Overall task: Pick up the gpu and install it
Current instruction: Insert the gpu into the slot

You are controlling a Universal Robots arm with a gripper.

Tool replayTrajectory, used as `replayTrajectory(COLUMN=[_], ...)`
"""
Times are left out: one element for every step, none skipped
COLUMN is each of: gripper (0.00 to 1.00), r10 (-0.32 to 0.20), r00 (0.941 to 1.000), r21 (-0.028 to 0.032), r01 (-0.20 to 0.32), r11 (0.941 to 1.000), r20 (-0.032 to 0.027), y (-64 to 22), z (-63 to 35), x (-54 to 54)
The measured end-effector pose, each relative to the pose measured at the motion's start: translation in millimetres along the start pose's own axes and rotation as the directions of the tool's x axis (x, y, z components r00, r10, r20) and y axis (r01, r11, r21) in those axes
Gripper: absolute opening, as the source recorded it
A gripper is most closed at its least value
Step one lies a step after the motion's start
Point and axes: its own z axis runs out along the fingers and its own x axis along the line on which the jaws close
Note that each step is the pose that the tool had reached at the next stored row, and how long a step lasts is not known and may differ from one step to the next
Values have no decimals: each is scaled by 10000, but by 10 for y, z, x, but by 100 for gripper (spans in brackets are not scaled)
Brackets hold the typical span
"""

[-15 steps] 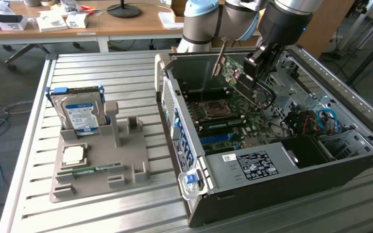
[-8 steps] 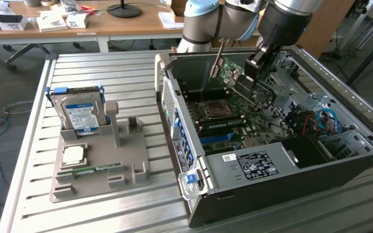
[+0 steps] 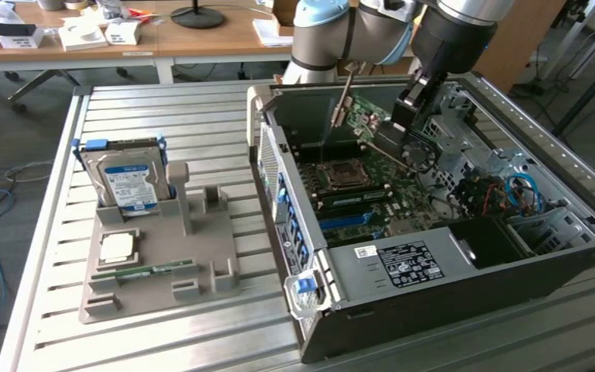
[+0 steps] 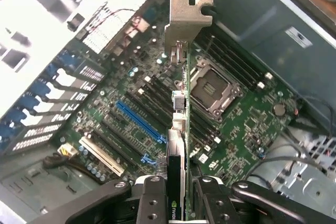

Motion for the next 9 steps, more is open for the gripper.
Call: replayTrajectory(gripper=[26, 26, 26, 26, 26, 26, 26, 26, 26], r10=[-175, -341, -503, -657, -821, -967, -1112, -1249, -1382], r00=[9998, 9994, 9987, 9978, 9966, 9953, 9937, 9921, 9903], r21=[-4, -8, -12, -15, -19, -23, -28, -32, -37], r01=[175, 341, 503, 657, 821, 967, 1112, 1249, 1382], r11=[9998, 9994, 9987, 9978, 9966, 9953, 9938, 9922, 9904], r20=[-17, -34, -51, -68, -85, -100, -115, -128, -142], y=[0, 0, 0, 0, 0, -1, -1, 0, -1], z=[2, 3, 4, 4, 5, 6, 7, 7, 8], x=[0, 0, 0, 0, 0, 0, 0, 0, 0])
